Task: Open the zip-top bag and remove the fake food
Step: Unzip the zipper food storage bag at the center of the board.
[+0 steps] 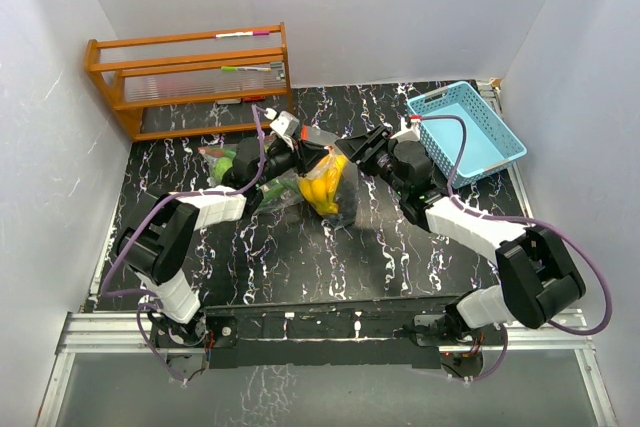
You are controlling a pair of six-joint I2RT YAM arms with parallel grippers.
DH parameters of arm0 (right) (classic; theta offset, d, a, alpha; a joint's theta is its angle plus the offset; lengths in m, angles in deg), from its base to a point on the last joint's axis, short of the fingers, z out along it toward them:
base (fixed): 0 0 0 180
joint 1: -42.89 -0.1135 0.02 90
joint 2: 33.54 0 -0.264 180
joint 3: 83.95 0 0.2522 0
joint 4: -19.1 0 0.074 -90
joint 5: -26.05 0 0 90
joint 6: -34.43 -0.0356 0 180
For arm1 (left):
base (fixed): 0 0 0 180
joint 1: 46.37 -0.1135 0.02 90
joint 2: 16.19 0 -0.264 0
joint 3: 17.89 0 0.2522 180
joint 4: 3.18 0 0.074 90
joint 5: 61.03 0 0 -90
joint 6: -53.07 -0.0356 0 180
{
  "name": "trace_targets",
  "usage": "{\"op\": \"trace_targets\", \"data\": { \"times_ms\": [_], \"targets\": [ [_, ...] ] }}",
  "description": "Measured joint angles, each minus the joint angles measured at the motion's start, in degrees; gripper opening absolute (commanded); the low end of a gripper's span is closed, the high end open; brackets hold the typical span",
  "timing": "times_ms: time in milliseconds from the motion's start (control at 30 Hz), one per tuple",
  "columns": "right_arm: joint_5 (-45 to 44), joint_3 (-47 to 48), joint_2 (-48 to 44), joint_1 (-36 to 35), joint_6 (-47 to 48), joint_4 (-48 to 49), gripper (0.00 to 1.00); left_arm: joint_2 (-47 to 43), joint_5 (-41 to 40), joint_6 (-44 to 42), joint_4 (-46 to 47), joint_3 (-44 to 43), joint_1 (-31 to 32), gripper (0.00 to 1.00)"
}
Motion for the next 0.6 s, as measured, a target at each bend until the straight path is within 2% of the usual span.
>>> {"op": "trace_targets", "data": {
  "times_ms": [267, 600],
  "targets": [
    [-1.2, 0.17, 3.28, -0.55, -0.85, 1.2, 0.5, 0.0, -2.29, 2.29, 4.39, 0.55, 0.68, 0.0],
    [-1.16, 2.23, 7.34, -0.59, -1.68, 3.02, 0.42, 0.0, -2.86, 2.43, 4.63, 0.55, 1.46, 0.0]
  ]
}}
